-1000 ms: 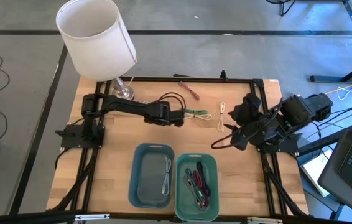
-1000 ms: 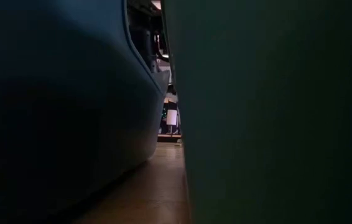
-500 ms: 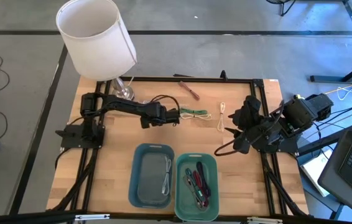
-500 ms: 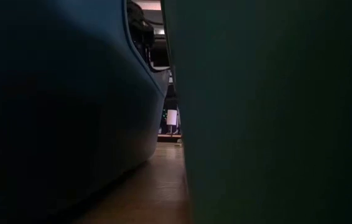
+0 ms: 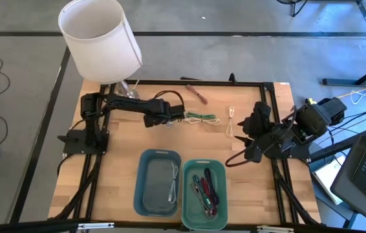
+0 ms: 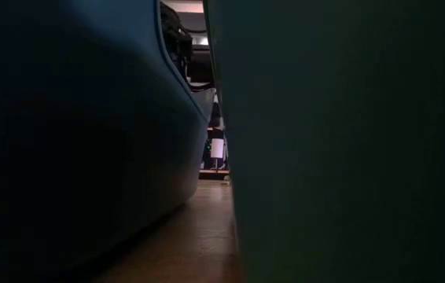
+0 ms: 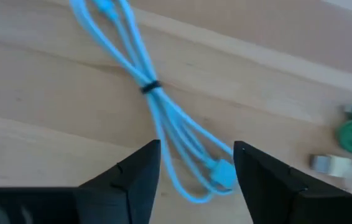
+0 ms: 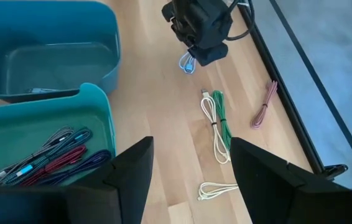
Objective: Pick and place USB-C Cables
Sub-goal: Put the light blue charger cable into the blue container, then put the right white charger cable into the blue container
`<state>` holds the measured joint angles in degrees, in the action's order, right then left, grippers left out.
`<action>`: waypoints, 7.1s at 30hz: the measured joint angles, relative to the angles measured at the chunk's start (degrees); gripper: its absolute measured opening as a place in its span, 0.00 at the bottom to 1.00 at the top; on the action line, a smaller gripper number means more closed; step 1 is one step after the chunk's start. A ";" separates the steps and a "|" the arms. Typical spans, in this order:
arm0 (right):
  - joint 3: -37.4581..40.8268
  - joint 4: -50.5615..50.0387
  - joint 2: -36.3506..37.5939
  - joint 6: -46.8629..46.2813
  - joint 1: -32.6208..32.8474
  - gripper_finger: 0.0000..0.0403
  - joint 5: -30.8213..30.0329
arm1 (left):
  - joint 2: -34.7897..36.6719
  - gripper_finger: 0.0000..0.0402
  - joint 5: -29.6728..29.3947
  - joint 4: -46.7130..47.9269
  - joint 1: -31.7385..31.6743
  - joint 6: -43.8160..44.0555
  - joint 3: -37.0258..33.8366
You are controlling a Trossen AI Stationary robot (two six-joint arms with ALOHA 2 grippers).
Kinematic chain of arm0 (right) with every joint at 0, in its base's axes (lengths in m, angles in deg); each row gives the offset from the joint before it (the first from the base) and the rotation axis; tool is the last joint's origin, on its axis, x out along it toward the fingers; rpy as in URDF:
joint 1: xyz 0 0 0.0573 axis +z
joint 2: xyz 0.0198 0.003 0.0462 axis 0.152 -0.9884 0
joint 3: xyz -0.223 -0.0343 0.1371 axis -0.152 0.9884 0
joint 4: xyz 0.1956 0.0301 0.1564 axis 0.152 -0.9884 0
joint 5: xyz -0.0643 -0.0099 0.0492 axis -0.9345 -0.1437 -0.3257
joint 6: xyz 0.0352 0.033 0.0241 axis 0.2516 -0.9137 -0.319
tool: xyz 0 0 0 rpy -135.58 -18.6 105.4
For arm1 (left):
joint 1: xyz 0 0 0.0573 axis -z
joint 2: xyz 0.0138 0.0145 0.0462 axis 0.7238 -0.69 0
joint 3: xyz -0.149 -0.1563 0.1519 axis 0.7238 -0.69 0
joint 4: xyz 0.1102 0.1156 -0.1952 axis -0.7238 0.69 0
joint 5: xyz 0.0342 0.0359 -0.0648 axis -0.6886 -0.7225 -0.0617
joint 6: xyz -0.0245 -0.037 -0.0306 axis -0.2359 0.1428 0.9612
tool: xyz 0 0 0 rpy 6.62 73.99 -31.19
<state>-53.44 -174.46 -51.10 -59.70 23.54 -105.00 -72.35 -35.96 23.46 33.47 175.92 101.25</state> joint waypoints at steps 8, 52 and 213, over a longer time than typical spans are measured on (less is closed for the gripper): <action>0.00 0.00 0.00 -0.07 0.65 0.54 -0.16 | -0.01 0.50 0.83 5.87 -0.81 0.09 0.00; 0.00 0.00 0.00 -1.33 0.65 0.54 -0.17 | -0.60 0.03 -3.22 -11.98 -0.25 -4.95 -8.37; 39.80 17.55 2.93 -14.08 -35.79 0.46 17.42 | 51.07 0.43 -40.57 -25.10 46.87 -70.10 -8.33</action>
<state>-13.64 -156.91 -48.17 -73.77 -12.25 -87.59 -21.28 -76.53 -1.65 80.34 105.82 92.93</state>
